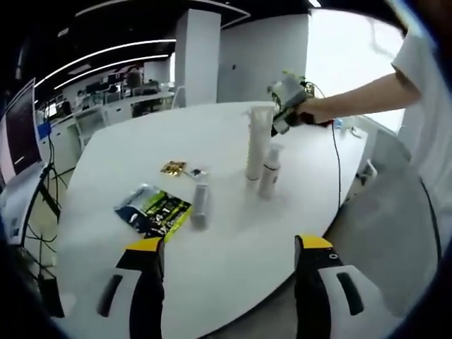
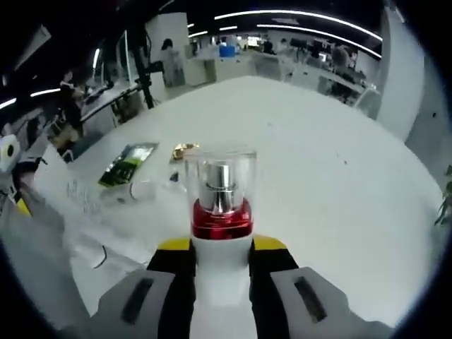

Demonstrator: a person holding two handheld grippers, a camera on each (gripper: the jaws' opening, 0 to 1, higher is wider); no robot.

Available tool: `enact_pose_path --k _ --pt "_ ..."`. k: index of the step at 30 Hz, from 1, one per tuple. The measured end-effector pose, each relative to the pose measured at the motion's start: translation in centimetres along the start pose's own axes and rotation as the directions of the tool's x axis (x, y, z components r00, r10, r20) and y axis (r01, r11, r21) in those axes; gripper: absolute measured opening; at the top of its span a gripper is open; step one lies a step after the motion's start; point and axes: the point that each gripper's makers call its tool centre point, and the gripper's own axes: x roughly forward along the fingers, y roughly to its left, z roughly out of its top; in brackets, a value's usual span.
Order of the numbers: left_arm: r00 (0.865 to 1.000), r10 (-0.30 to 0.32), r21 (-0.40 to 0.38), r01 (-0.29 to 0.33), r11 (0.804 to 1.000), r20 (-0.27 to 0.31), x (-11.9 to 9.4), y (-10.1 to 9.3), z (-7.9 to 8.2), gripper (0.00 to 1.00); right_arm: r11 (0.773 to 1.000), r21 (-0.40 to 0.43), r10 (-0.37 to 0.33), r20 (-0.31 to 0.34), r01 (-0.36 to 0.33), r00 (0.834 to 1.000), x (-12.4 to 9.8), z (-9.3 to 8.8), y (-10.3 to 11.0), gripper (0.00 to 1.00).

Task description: Arrange the skincare products in the storage area until every visible bottle or jar stands upright without overlapping.

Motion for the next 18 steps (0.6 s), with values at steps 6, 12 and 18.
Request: enact_pose_path --k 6,12,18 --pt "1.000 -0.013 0.019 0.014 1.000 -0.017 0.2 -0.6 -0.2 0.67 0.999 0.010 -0.042 0.072 0.041 0.997 -2.1 -1.3 0.6 0.27" --pt "0.999 -0.029 0.041 0.030 0.999 -0.034 0.3 -0.7 -0.4 0.67 0.999 0.034 -0.029 0.105 0.025 0.994 -3.4 -2.6 1.4 0.27" --pt "0.998 -0.036 0.056 0.038 0.998 -0.045 0.3 -1.1 -0.5 0.67 1.000 -0.002 -0.010 0.170 0.010 0.985 -4.0 -3.1 1.6 0.28"
